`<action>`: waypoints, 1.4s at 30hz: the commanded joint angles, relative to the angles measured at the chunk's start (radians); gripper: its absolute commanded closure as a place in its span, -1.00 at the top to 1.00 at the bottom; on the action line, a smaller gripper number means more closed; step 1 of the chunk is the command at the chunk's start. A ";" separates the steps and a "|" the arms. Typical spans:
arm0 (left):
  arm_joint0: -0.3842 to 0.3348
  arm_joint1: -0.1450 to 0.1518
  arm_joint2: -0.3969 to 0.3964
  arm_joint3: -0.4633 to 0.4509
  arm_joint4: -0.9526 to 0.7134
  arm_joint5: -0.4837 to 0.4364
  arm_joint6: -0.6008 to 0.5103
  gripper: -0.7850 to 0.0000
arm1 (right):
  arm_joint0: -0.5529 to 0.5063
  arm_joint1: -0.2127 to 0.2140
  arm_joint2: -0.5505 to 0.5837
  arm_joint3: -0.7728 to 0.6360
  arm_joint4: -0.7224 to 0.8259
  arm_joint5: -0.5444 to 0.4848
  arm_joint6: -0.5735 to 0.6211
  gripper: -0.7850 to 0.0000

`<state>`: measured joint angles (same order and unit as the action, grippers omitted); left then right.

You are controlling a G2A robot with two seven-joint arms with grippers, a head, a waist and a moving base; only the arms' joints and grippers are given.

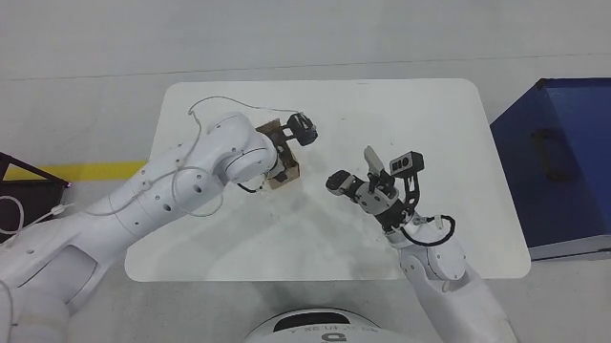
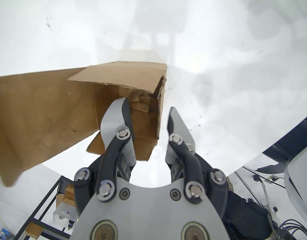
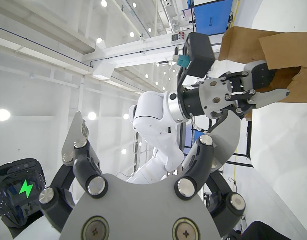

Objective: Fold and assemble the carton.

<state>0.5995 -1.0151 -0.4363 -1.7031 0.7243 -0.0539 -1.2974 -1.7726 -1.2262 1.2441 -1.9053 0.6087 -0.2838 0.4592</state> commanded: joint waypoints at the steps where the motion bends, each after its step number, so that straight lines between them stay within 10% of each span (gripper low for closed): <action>1: 0.021 0.014 -0.029 -0.037 0.010 -0.001 0.007 1.00 | 0.007 -0.001 -0.006 0.004 0.031 0.021 0.017 1.00; 8: 0.123 0.108 -0.271 -0.287 0.077 0.055 -0.047 1.00 | 0.055 -0.004 -0.022 0.042 0.175 0.139 0.063 1.00; 13: 0.345 0.195 -0.541 -0.466 0.098 0.067 -0.074 1.00 | 0.055 -0.004 -0.022 0.042 0.175 0.139 0.063 1.00; 24: 0.924 0.271 -1.060 -0.336 -0.035 -0.180 0.431 1.00 | 0.126 -0.014 -0.055 0.091 0.132 0.167 -0.053 1.00; 36: 1.089 0.249 -1.046 -0.178 -0.028 -0.345 0.824 1.00 | 0.142 -0.021 -0.069 0.112 -0.005 0.125 -0.213 1.00; 42: 0.994 0.222 -0.899 -0.145 0.084 -0.249 0.859 1.00 | 0.337 -0.038 -0.220 0.203 -0.667 0.275 -0.459 1.00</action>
<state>1.6087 -0.7894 -1.3578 -1.8503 0.7856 -0.3253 -0.4405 -1.4791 -1.2607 1.0553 -1.7330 0.2412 -0.0440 0.0127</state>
